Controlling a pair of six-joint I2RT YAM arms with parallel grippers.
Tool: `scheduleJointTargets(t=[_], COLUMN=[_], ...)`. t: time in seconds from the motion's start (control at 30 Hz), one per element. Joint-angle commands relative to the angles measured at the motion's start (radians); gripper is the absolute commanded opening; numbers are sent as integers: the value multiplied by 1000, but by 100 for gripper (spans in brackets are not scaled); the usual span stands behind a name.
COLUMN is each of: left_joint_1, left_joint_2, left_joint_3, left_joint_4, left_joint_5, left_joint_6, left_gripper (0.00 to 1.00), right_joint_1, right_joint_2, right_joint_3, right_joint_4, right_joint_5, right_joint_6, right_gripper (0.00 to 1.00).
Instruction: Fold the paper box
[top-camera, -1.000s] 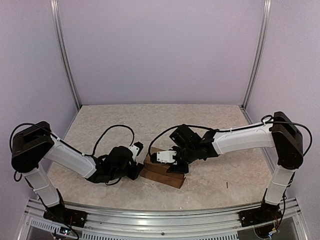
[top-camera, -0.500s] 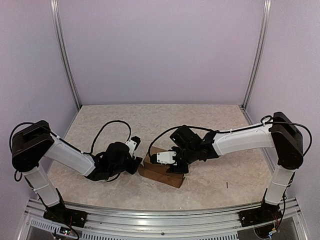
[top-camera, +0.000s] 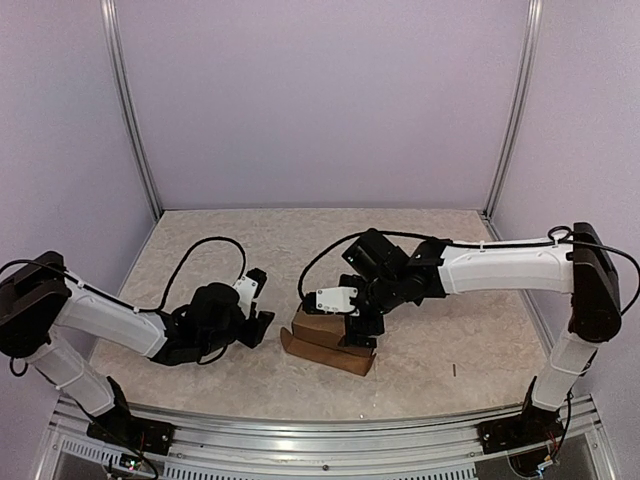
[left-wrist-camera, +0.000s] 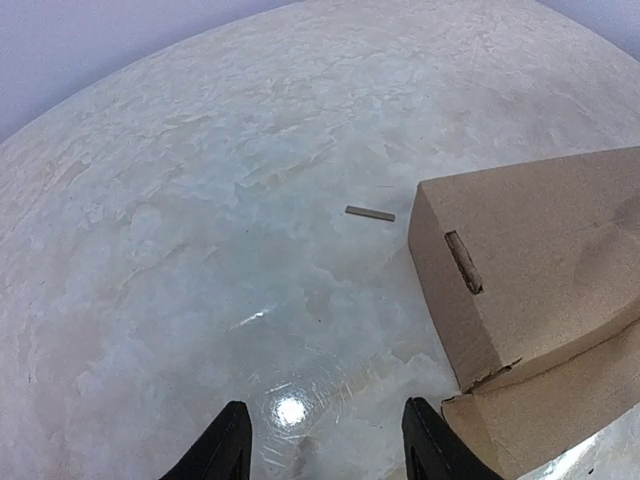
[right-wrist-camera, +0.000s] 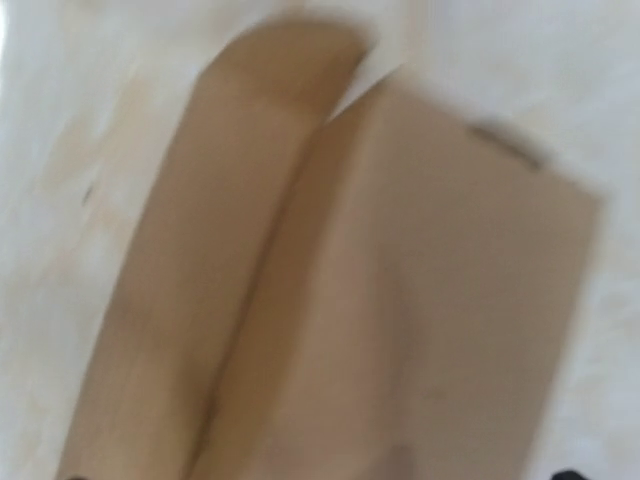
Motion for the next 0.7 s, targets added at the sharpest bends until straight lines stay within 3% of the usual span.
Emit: scheduleJointTargets(t=[0.0,0.3,0.67], left_joint_1=[-12,-69,-80], left_joint_2=[-27,-34,-26], left_joint_3=[-18,-8,-9], left_joint_4=[-22,-31,-38], left_joint_5=[-15,-16,-23], left_joint_6=[-17,-16,-29], left_gripper=[51,51,51], right_joint_1=[-24,-134,-146], right_joint_2=[-1,148,227], right_joint_3=[57,174,203], right_joint_4=[-51,-154,-237], right_joint_5=[20,-124,-218], right_joint_6=[70,117,125], right_gripper=[100,100,100])
